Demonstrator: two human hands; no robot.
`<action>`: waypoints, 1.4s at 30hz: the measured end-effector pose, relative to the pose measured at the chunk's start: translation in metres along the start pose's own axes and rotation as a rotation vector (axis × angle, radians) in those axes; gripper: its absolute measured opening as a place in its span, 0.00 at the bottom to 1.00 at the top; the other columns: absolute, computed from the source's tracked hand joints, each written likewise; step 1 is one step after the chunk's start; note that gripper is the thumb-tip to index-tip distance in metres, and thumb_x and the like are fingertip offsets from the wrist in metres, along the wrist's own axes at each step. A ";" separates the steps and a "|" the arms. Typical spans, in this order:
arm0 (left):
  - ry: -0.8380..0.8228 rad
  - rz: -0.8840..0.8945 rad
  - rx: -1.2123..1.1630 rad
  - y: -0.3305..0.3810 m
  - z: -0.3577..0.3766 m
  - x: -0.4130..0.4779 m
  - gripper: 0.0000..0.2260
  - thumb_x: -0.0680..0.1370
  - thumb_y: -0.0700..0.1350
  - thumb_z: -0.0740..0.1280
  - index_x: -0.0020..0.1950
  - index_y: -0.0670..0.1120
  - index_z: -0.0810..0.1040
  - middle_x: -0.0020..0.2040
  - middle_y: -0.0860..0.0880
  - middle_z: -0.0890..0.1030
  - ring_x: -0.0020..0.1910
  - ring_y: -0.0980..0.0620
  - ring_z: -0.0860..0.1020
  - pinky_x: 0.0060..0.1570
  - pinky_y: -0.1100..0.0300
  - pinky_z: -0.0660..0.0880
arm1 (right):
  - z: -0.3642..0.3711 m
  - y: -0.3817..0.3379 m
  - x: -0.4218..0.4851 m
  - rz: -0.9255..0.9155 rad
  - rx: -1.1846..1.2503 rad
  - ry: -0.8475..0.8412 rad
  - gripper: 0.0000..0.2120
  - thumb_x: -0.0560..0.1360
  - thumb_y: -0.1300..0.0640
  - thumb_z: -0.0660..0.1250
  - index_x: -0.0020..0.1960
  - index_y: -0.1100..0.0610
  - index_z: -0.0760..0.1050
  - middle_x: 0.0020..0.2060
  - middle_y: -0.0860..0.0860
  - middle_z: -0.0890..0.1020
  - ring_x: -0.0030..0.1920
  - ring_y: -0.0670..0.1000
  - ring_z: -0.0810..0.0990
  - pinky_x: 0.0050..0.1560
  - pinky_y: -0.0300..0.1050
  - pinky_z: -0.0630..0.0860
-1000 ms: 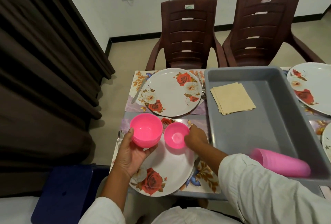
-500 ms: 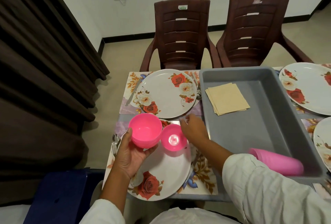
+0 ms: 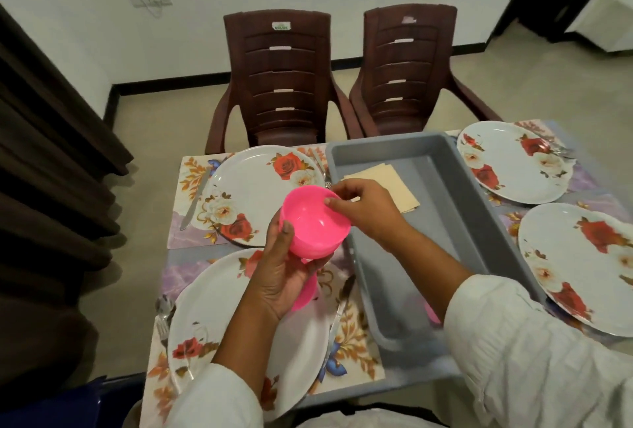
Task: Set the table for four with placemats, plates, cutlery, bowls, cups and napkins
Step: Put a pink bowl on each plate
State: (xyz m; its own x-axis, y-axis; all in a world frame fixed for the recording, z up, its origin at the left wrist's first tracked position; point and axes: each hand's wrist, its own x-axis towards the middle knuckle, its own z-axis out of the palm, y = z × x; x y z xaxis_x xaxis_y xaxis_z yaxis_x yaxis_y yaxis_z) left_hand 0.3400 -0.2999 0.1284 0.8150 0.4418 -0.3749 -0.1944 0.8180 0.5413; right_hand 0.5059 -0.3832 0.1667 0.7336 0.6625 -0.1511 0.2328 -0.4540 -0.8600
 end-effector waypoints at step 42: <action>0.019 -0.290 0.159 -0.309 0.281 0.093 0.43 0.60 0.52 0.85 0.73 0.50 0.74 0.70 0.38 0.76 0.62 0.32 0.79 0.54 0.38 0.79 | -0.413 0.255 -0.042 0.437 0.369 0.299 0.08 0.81 0.54 0.65 0.59 0.53 0.78 0.55 0.54 0.81 0.51 0.54 0.83 0.41 0.45 0.84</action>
State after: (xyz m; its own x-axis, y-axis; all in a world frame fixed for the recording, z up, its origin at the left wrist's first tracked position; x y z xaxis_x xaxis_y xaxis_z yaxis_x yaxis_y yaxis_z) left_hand 0.6294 -0.6149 0.1376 0.8134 0.2069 -0.5436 0.1329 0.8437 0.5200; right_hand 0.7984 -0.7728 0.1550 0.8697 0.2441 -0.4289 -0.3235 -0.3745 -0.8690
